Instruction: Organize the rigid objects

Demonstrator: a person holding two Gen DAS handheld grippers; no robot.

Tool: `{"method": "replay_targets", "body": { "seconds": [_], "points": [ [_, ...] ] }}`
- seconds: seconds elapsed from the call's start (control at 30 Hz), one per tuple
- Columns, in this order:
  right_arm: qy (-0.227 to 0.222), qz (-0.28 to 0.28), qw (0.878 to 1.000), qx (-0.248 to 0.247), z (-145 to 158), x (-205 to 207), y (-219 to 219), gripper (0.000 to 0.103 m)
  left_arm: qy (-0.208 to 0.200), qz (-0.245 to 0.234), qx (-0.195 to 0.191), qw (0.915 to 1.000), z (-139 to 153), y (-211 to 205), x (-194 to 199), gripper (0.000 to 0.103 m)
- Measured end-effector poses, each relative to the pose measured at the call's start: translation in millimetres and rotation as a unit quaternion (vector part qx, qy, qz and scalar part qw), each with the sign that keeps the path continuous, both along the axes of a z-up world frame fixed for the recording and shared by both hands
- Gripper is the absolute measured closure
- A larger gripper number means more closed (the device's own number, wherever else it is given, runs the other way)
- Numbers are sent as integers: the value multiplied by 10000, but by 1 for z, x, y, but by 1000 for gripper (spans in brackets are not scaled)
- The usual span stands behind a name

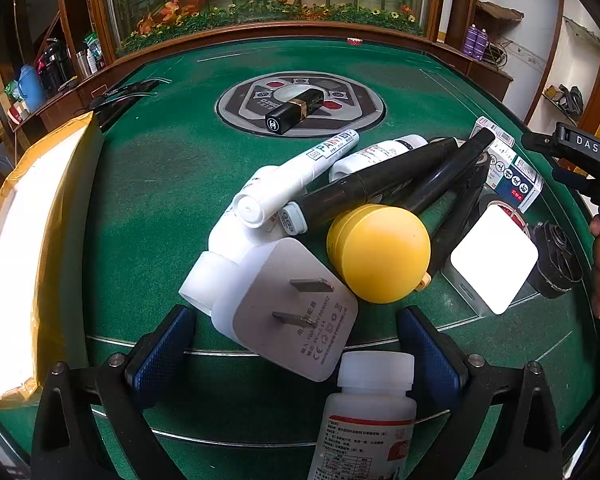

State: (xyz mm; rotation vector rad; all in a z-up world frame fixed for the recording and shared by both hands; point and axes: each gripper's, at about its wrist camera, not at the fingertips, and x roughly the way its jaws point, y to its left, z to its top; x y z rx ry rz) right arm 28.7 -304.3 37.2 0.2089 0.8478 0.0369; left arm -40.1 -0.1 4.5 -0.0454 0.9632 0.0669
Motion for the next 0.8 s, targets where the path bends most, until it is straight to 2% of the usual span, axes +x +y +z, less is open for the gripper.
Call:
{"method": "replay_targets", "body": {
  "seconds": [0.23,0.33,0.43,0.5,0.57,0.6,0.63,0.7,0.77,0.8],
  "points": [
    [-47,37,10000,-61,1,-2,2,17,53,-26,-10,10000,2,-2,12,0],
    [-70,40,9999,-89,3,-2,2,17,206,-651,-21,9977,4,2,18,0],
    [-69,47,10000,-54,3,-2,2,17,67,-600,-512,9969,18,24,10,1],
    [-67,65,9999,-41,3,-2,3,17,187,-589,-961,9935,25,38,3,1],
    [-69,81,9999,-23,4,-1,2,17,210,-744,-1107,9908,29,39,-8,2],
    [-84,90,9999,-5,5,-2,2,17,137,-835,-966,9917,31,36,-17,2],
    [-97,98,9999,3,6,-2,2,17,114,-891,-848,9923,31,32,-22,3],
    [-120,103,9999,7,6,-2,3,17,111,-1053,-730,9917,29,22,-32,13],
    [-125,109,9999,24,7,-2,2,17,171,-1206,-896,9885,26,13,-36,27],
    [-126,102,9999,21,7,-2,2,17,208,-1265,-906,9876,25,11,-34,30]
  ]
}}
